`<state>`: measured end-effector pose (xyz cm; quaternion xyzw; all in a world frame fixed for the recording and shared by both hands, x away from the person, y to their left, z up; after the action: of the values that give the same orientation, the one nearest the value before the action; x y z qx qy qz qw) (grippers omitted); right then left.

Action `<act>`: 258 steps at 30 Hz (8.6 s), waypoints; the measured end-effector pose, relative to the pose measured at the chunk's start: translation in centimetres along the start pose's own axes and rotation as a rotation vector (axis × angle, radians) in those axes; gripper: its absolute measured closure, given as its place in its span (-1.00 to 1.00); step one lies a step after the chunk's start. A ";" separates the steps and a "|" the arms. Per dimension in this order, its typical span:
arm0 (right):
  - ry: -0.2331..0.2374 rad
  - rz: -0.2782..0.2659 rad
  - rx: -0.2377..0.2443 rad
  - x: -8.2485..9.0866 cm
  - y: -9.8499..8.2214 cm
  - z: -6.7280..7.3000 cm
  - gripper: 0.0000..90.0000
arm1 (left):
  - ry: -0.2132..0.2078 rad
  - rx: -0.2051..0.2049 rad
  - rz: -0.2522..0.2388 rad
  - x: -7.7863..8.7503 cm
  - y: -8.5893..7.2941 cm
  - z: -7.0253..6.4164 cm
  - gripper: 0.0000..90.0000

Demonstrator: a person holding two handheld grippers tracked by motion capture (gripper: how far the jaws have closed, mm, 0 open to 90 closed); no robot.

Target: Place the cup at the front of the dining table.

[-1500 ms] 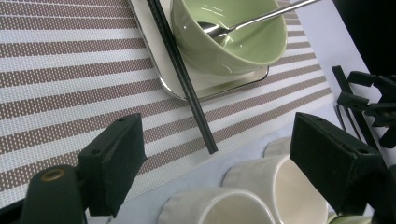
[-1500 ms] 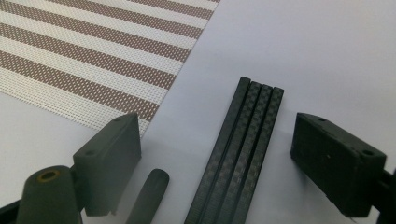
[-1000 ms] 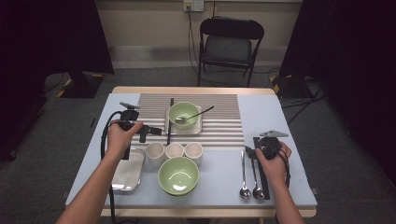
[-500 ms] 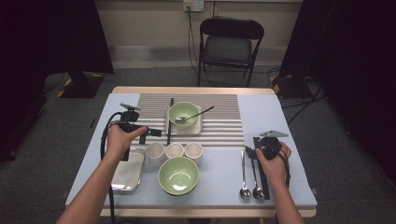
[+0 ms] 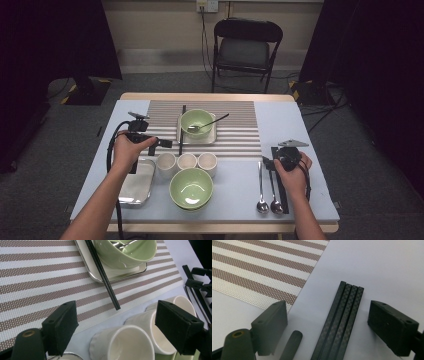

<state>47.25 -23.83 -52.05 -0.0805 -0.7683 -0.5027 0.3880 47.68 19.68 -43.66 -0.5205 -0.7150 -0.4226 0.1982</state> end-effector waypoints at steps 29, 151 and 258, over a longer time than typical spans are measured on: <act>0.000 0.000 -0.001 0.0 0.0 0.0 -0.67 | 0.026 -0.005 0.027 -0.2 -1.1 0.9 -0.55; 0.001 0.000 0.000 0.0 0.0 0.0 -0.67 | 0.288 -0.097 0.121 -2.7 -4.5 1.3 0.65; 0.001 -0.001 0.000 0.0 0.0 0.0 -0.67 | 0.156 0.068 0.037 1.5 -0.6 1.6 0.81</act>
<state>47.27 -23.85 -52.05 -0.0800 -0.7682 -0.5028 0.3882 46.84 21.81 -43.70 -0.4922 -0.7015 -0.4335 0.2787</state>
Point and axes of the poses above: each handheld gripper's, and its own axes: x roughly backward along the jaws, y roughly out of its top, z roughly to its left, the point moved 6 cm from there along -x, roughly forward along the jaws, and after that the axes turned 15 degrees about x, right-handed, at the moved point
